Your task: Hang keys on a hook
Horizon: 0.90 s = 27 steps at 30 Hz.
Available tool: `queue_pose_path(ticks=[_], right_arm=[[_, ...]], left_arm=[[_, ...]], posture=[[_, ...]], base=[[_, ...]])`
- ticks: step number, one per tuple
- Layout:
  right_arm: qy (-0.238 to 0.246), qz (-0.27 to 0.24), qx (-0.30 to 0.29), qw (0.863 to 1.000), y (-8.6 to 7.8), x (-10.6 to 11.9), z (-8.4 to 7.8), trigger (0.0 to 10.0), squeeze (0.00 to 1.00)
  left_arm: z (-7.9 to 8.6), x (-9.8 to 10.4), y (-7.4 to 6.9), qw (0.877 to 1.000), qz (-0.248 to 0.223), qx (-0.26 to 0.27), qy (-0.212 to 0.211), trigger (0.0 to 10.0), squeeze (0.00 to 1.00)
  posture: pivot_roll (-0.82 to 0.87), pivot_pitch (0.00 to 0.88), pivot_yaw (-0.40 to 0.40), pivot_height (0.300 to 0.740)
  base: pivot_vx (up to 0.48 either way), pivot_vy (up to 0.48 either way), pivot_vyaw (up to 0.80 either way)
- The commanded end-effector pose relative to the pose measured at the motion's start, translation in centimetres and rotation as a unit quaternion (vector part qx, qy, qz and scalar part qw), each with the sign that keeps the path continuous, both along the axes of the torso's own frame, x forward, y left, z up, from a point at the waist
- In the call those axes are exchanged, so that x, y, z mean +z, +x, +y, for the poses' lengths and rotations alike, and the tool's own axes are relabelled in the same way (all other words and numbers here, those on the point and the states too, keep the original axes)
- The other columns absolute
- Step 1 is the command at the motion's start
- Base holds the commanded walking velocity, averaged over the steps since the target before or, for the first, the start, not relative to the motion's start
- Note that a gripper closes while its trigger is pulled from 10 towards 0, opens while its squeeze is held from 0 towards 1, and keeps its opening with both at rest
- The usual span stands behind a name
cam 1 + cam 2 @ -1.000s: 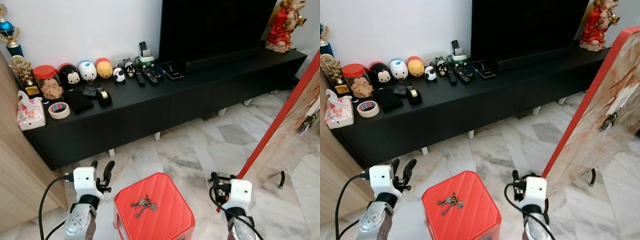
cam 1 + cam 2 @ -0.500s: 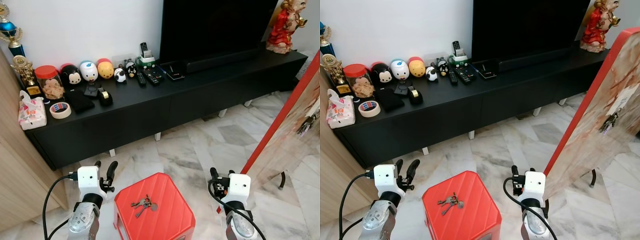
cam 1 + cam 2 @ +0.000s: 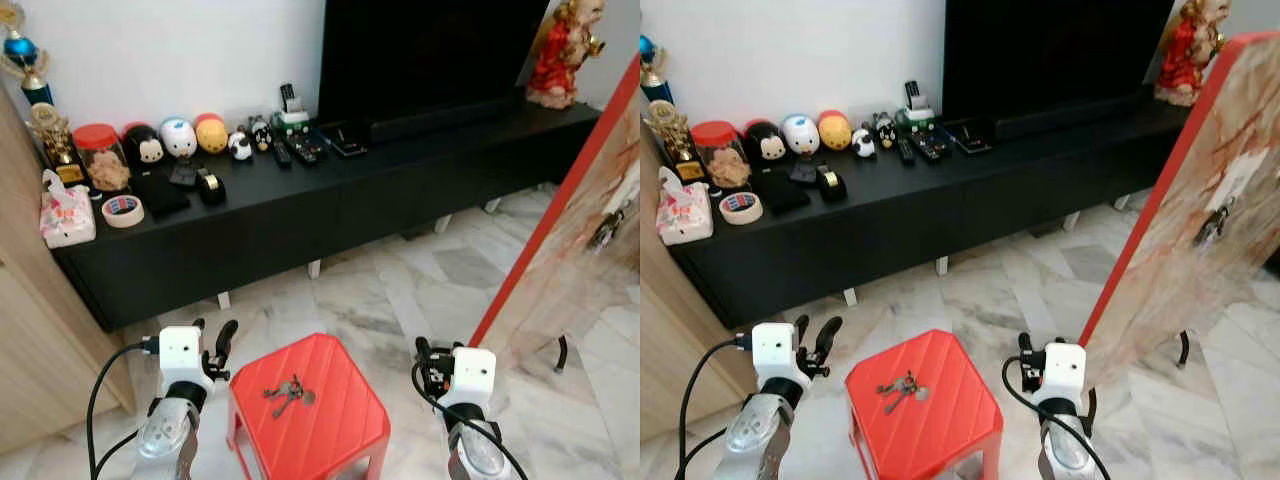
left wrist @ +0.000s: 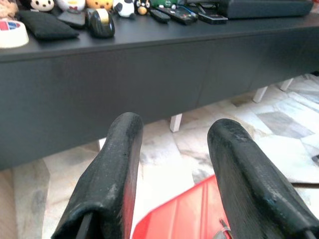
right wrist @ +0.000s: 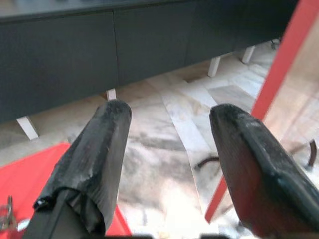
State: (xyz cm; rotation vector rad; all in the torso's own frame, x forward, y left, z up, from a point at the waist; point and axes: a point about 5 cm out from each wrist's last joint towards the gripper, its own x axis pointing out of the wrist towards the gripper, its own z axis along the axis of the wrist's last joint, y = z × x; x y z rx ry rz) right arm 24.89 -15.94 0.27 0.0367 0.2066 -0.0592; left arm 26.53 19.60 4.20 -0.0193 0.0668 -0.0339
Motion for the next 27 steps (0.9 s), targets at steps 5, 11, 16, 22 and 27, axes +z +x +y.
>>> queue_pose_path(ticks=[5, 11, 16, 22, 27], right_arm=[[0.003, 0.004, -0.01, 1.0, 0.1, 0.0, -0.4, 10.0, 0.0], [0.009, 0.009, -0.016, 1.0, 0.1, -0.1, -0.4, 10.0, 0.0], [0.012, 0.019, -0.018, 1.0, 0.1, -0.3, -0.4, 10.0, 0.0], [0.011, 0.009, -0.008, 1.0, 0.1, -0.1, -0.2, 10.0, 0.0], [0.012, 0.011, -0.009, 1.0, 0.1, -0.2, -0.1, 10.0, 0.0]], left_arm=[[-0.6, 0.1, 0.4, 1.0, 0.008, -0.014, 0.0, 10.0, 0.0], [-0.7, 0.2, 0.7, 1.0, 0.013, -0.022, -0.002, 10.0, 0.0], [-0.8, 0.4, 0.9, 1.0, 0.011, -0.025, -0.002, 10.0, 0.0], [-1.1, 0.5, 1.3, 0.999, 0.012, -0.03, -0.003, 10.0, 0.0], [-1.2, 0.5, 1.7, 0.999, 0.016, -0.031, -0.006, 10.0, 0.0]], posture=[[0.02, 0.0, -0.1, 0.658], [0.02, 0.004, -0.098, 0.658], [0.02, 0.006, -0.097, 0.658], [0.02, 0.013, -0.096, 0.658], [0.02, 0.013, -0.094, 0.658]], base=[[0.0, 0.0, 0.0], [0.0, 0.0, 0.0], [0.0, 0.0, 0.0], [0.0, 0.0, 0.0], [0.0, 0.0, 0.0]])
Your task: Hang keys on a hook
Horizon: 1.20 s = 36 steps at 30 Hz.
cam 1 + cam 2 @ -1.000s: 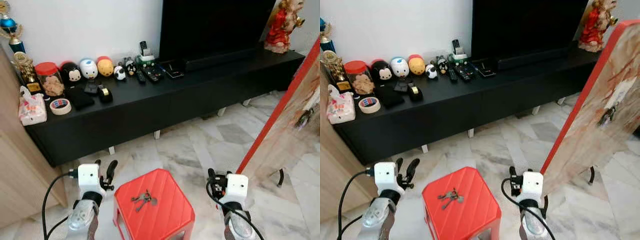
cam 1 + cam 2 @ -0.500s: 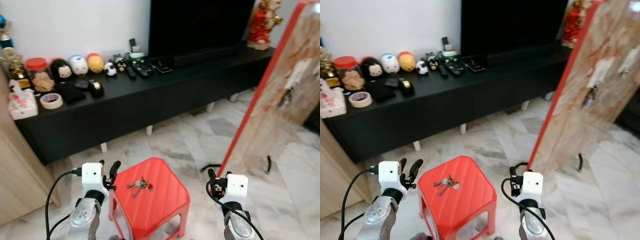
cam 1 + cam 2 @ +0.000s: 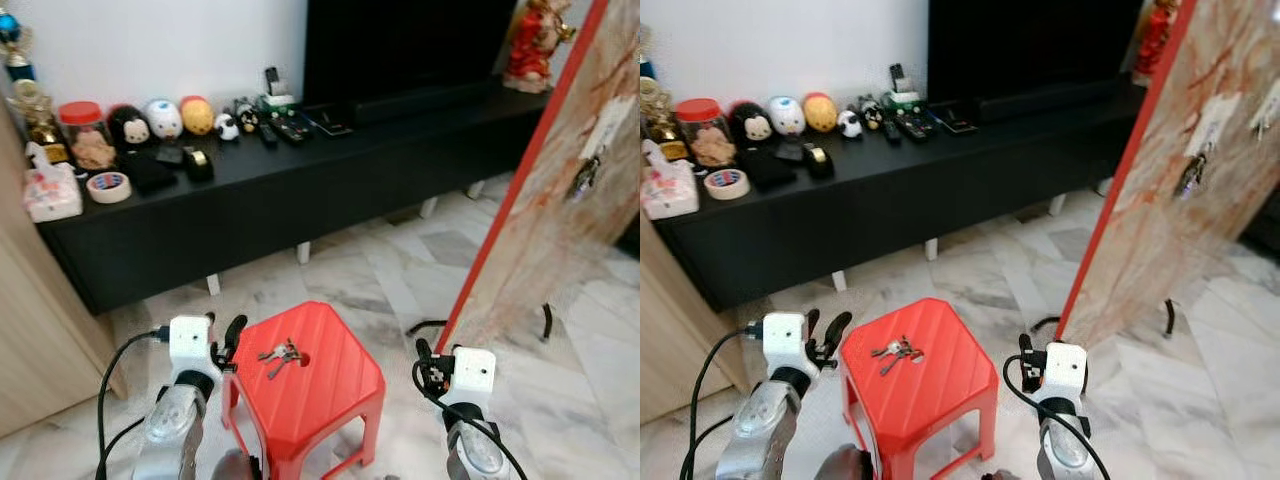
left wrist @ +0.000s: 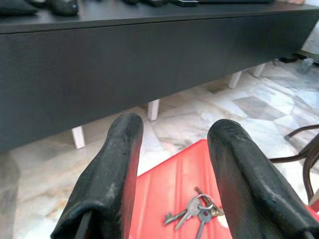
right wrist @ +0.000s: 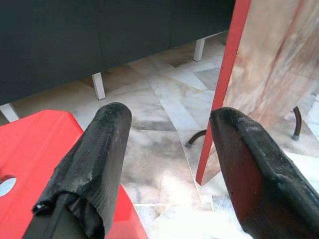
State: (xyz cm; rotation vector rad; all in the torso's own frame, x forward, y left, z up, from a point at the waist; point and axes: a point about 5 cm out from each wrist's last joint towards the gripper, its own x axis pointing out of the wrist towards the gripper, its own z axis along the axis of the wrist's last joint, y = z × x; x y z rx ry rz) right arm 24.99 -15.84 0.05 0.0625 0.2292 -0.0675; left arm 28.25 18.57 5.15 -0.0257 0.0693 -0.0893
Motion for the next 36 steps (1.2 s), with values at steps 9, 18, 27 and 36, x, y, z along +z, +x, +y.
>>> queue_pose_path(ticks=[9, 18, 27, 36], right_arm=[[-0.004, -0.001, -0.006, 1.0, 0.07, 0.14, -0.41, 10.0, 0.0], [0.001, 0.002, -0.004, 1.0, 0.26, 0.17, -0.23, 10.0, 0.0], [0.003, -0.001, 0.0, 1.0, 0.12, 0.12, -0.13, 10.0, 0.0], [0.005, 0.006, 0.002, 1.0, 0.0, -0.15, 0.0, 10.0, 0.0]], left_arm=[[-0.09, -0.46, -0.11, 1.0, 0.013, -0.001, -0.001, 10.0, 0.0], [-0.16, -0.29, 0.07, 1.0, 0.009, -0.003, -0.001, 10.0, 0.0], [-0.37, -0.16, 0.29, 1.0, 0.008, -0.008, 0.002, 10.0, 0.0], [-0.61, -0.56, 0.64, 1.0, 0.026, -0.013, 0.012, 10.0, 0.0]], posture=[[0.02, 0.017, -0.094, 0.63], [0.02, 0.018, -0.095, 0.63], [0.02, 0.024, -0.091, 0.6], [0.02, 0.026, -0.091, 0.6]], base=[[0.0, 0.0, 0.0], [0.0, 0.0, 0.0], [0.0, 0.0, 0.0], [0.0, 0.0, 0.0]])
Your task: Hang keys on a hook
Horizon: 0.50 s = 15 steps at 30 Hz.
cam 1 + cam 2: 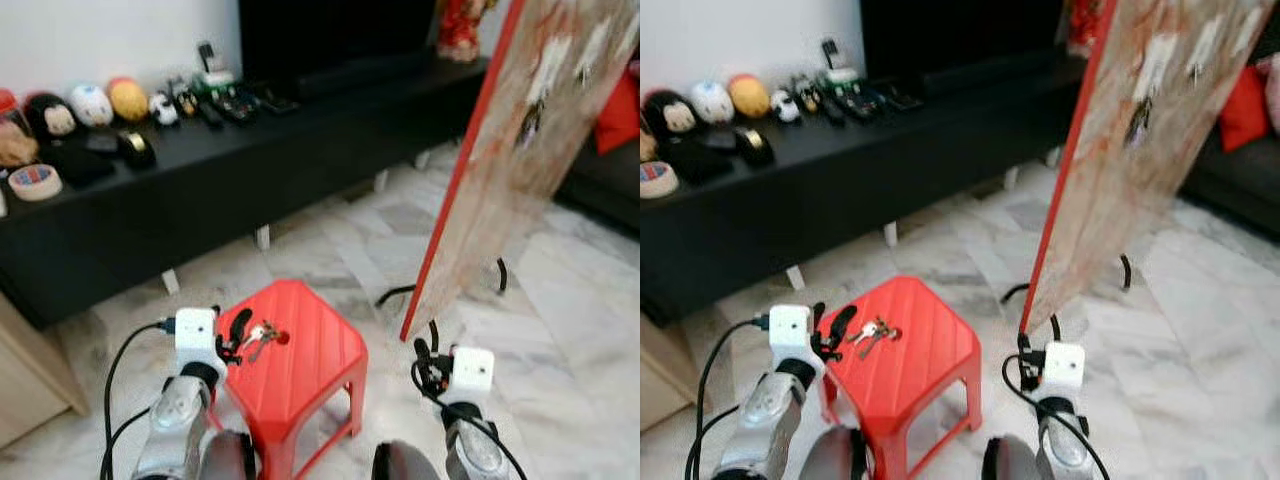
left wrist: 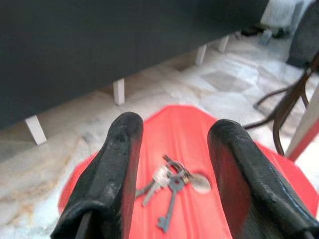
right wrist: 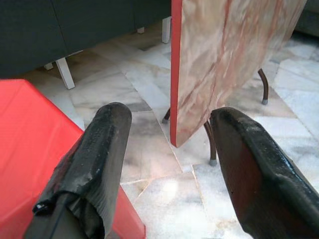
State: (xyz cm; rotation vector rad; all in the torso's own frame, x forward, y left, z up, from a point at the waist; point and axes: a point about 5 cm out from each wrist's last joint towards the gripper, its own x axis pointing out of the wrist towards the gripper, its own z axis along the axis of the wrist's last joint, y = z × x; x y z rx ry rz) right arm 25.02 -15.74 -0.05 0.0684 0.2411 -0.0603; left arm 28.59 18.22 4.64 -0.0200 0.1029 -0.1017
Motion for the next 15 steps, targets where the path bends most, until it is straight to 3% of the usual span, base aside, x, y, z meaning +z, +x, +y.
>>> queue_pose_path(ticks=[1, 15], right_arm=[[0.002, 0.001, -0.001, 1.0, -0.03, -0.07, -0.09, 10.0, 0.0], [-0.003, 0.008, 0.011, 1.0, -0.16, -0.33, 0.1, 10.0, 0.0]], left_arm=[[-0.31, -0.03, 0.38, 1.0, 0.009, -0.008, 0.009, 10.0, 0.0], [-0.34, 0.08, 0.83, 1.0, 0.009, -0.002, 0.02, 10.0, 0.0]], posture=[[0.02, 0.026, -0.091, 0.6], [0.02, 0.026, -0.089, 0.6]], base=[[0.0, 0.0, 0.0], [0.0, 0.0, 0.0]])
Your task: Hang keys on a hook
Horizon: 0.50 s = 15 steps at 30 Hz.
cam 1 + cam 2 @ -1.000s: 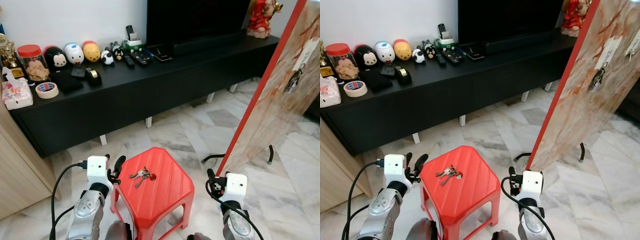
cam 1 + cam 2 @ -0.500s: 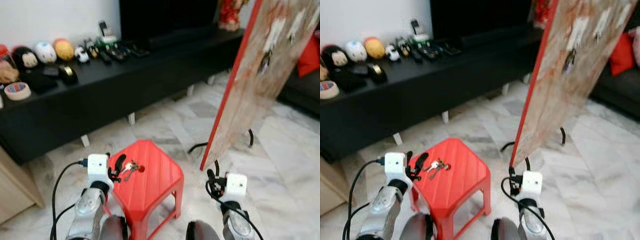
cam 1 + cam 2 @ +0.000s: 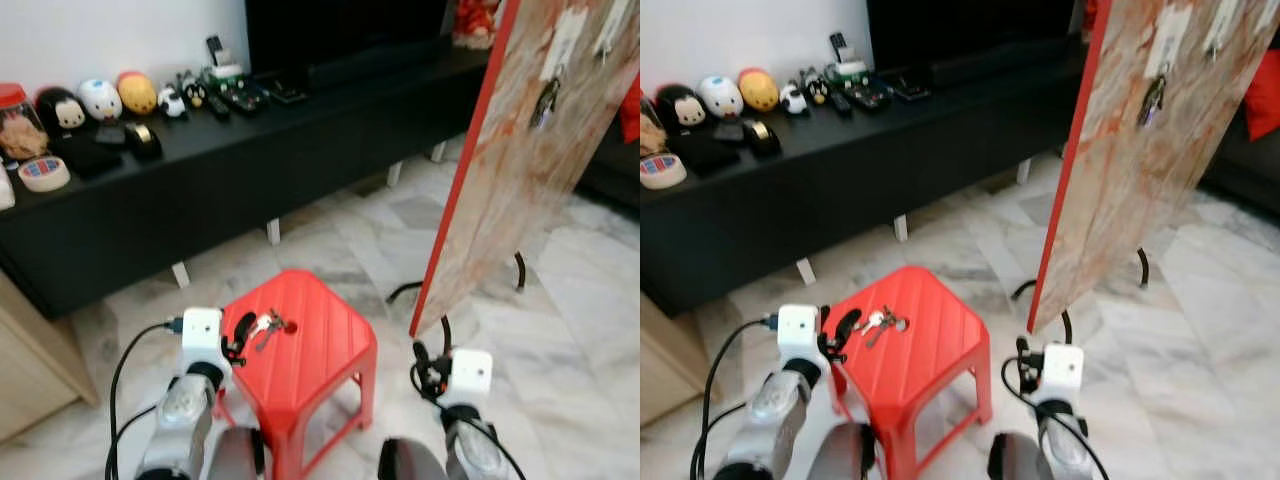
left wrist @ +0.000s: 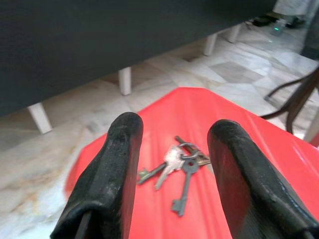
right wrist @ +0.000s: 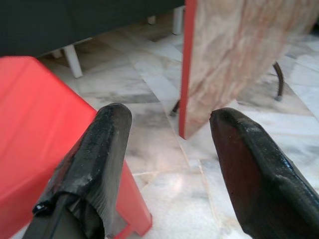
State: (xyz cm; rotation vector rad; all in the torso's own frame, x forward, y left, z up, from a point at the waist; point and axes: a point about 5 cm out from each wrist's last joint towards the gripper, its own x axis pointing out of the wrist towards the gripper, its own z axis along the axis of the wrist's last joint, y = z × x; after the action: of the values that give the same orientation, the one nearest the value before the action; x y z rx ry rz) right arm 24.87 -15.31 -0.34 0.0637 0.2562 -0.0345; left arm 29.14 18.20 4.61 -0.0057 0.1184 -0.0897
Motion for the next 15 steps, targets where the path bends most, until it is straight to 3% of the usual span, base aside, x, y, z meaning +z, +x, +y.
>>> queue_pose_path(ticks=[1, 15], right_arm=[[-0.003, 0.001, -0.003, 1.0, -0.01, -0.04, -0.35, 10.0, 0.0], [-0.001, 0.007, -0.002, 1.0, -0.15, -0.27, -0.29, 10.0, 0.0]], left_arm=[[-0.33, 0.11, 0.29, 1.0, 0.001, -0.008, 0.012, 10.0, 0.0], [-0.45, 0.16, 0.43, 1.0, -0.001, -0.012, 0.021, 10.0, 0.0]], posture=[[0.02, 0.026, -0.089, 0.6], [0.02, 0.027, -0.088, 0.6]], base=[[0.0, 0.0, 0.0], [0.0, 0.0, 0.0]])
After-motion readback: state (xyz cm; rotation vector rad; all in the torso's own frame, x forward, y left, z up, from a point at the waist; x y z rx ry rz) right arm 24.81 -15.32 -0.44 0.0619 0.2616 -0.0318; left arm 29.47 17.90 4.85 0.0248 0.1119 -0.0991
